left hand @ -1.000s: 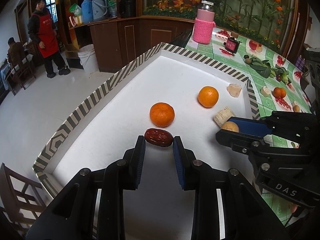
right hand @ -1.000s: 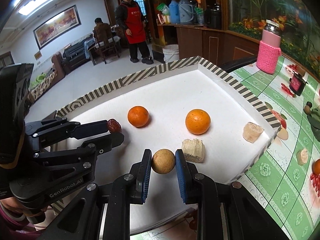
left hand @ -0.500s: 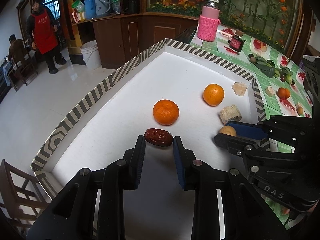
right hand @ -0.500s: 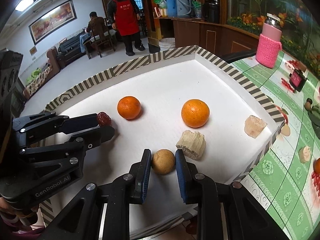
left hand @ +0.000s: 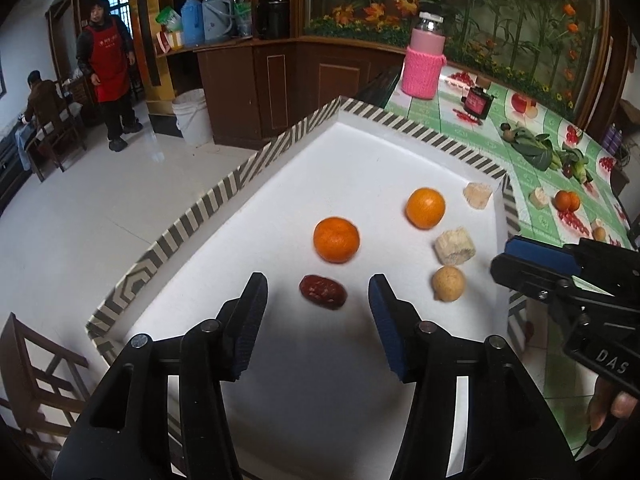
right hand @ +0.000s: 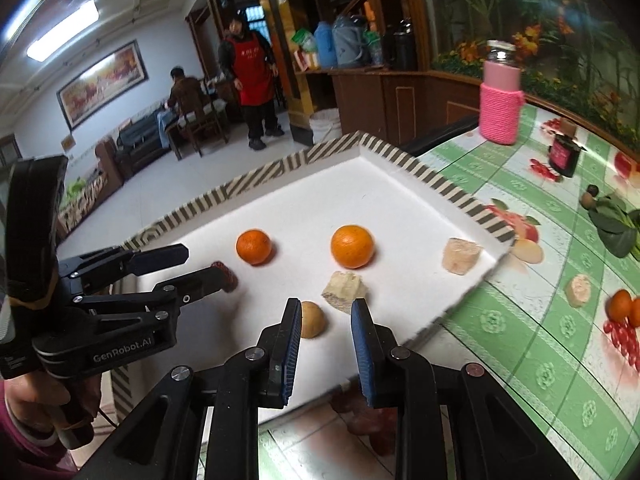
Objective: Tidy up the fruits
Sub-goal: 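Place the red date and longan in the white tray and open both tools, then grasp the pale knobby chunk with the left tool while the right tool grasps a brown round fruit, then carry the chunk and brown fruit over the white tray and open both tools, then grasp the large orange with the left tool while the right tool grasps a tangerine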
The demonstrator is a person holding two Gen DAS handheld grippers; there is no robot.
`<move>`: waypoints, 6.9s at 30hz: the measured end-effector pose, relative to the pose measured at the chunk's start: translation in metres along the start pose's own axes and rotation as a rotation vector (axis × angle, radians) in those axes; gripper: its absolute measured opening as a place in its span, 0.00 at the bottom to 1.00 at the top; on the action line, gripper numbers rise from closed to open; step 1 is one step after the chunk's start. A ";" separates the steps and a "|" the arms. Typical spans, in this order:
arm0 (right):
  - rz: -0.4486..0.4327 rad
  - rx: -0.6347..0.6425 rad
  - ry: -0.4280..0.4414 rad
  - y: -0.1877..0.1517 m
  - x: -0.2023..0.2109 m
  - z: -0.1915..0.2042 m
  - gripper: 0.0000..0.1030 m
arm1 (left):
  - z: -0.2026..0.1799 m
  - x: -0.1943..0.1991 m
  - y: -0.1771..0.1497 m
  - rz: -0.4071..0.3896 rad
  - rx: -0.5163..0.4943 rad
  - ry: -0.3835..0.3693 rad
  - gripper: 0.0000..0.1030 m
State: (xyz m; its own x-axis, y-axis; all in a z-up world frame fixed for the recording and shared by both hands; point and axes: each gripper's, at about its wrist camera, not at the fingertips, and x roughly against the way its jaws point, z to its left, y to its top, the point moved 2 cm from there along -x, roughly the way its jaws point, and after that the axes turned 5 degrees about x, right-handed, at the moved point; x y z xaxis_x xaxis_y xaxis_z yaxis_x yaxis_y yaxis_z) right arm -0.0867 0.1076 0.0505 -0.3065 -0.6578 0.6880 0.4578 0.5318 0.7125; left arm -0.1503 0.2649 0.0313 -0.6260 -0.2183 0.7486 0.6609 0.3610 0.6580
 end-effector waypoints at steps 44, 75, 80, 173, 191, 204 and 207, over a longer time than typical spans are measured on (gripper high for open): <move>-0.002 -0.403 -0.372 -0.122 0.137 -0.233 0.24 | -0.241 -0.018 0.020 0.060 -0.259 -0.289 0.51; -0.002 -0.411 -0.391 -0.104 0.097 -0.299 0.27 | -0.296 -0.125 0.051 0.178 -0.257 -0.205 0.51; -0.005 -0.419 -0.375 -0.105 0.098 -0.300 0.26 | -0.297 -0.129 0.053 0.141 -0.270 -0.213 0.51; 0.127 0.145 0.057 -0.006 -0.043 0.053 0.27 | 0.028 -0.020 0.006 0.019 0.083 0.026 0.52; -0.012 -0.060 -0.017 -0.023 0.030 -0.020 0.27 | -0.028 0.013 0.015 -0.064 0.019 -0.034 0.54; -0.044 -0.213 -0.164 -0.065 0.087 -0.097 0.27 | -0.115 0.013 0.013 -0.066 -0.115 -0.114 0.54; -0.034 -0.245 -0.205 -0.078 0.098 -0.117 0.27 | -0.134 0.009 0.010 -0.056 -0.144 -0.133 0.54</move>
State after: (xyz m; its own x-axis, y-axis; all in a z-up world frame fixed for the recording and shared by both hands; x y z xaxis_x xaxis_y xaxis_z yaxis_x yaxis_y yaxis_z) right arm -0.0552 -0.0606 0.0456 -0.4752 -0.5387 0.6957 0.6242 0.3509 0.6980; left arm -0.0942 0.1451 0.0556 -0.7063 -0.1097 0.6994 0.6697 0.2165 0.7103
